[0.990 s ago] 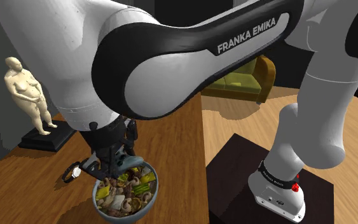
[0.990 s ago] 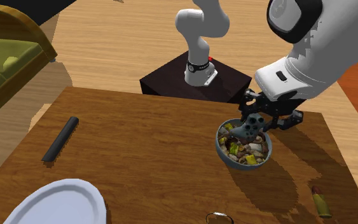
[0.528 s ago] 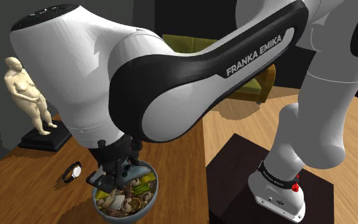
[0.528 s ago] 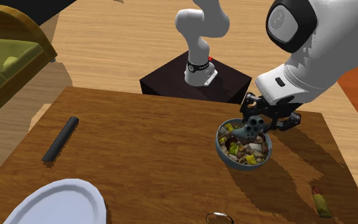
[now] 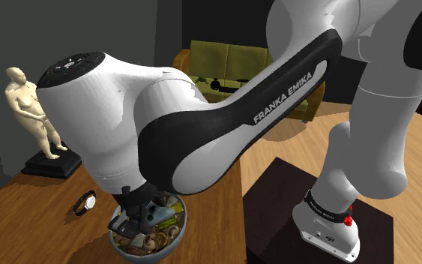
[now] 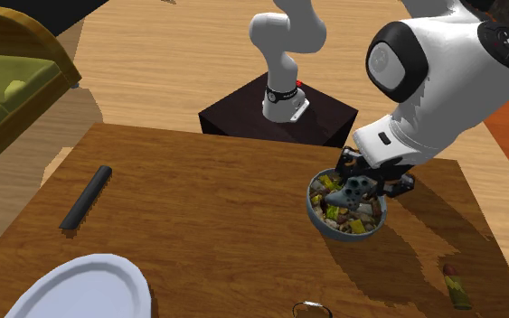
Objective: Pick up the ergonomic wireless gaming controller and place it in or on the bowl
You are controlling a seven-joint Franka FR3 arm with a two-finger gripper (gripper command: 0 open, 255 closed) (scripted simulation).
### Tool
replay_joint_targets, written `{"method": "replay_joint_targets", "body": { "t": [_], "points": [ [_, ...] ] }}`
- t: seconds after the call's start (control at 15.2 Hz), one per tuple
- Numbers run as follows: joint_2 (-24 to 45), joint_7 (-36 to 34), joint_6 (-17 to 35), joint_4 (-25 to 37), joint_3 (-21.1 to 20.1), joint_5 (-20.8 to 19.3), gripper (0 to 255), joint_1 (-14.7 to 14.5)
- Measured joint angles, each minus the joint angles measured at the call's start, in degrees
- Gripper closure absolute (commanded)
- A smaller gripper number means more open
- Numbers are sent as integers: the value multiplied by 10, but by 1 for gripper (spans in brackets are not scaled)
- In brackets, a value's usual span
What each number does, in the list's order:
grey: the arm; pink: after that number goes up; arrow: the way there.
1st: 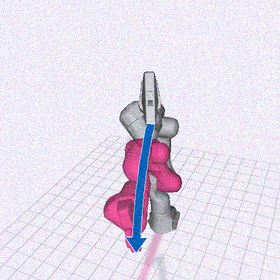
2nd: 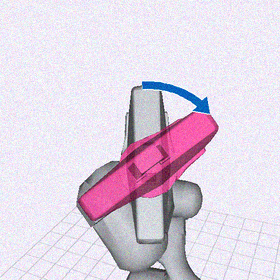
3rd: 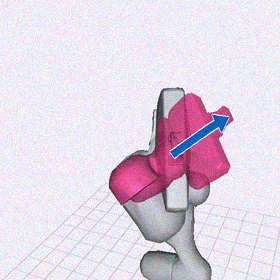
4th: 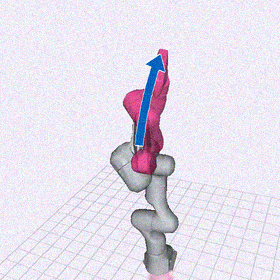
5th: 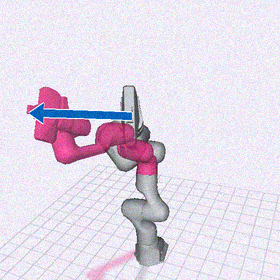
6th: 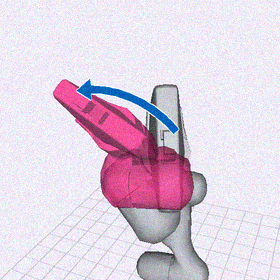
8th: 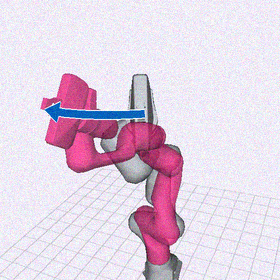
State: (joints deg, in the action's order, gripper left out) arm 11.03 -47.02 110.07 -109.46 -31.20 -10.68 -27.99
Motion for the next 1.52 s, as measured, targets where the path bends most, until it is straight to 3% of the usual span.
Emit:
{"method": "replay_joint_targets", "body": {
  "t": [0.46, 0.53, 0.92, 1.25, 1.52],
  "points": [
    [5, -4, 13, -7, 1, -4, 255, -1],
    [5, -4, 13, -7, 0, -4, 0, -1],
    [6, -4, 14, -9, 1, -4, 0, -1],
    [-4, 1, -45, 43, -4, 5, 0, -5],
    [-5, 3, -55, 52, -4, 6, 0, -4]
  ]
}}
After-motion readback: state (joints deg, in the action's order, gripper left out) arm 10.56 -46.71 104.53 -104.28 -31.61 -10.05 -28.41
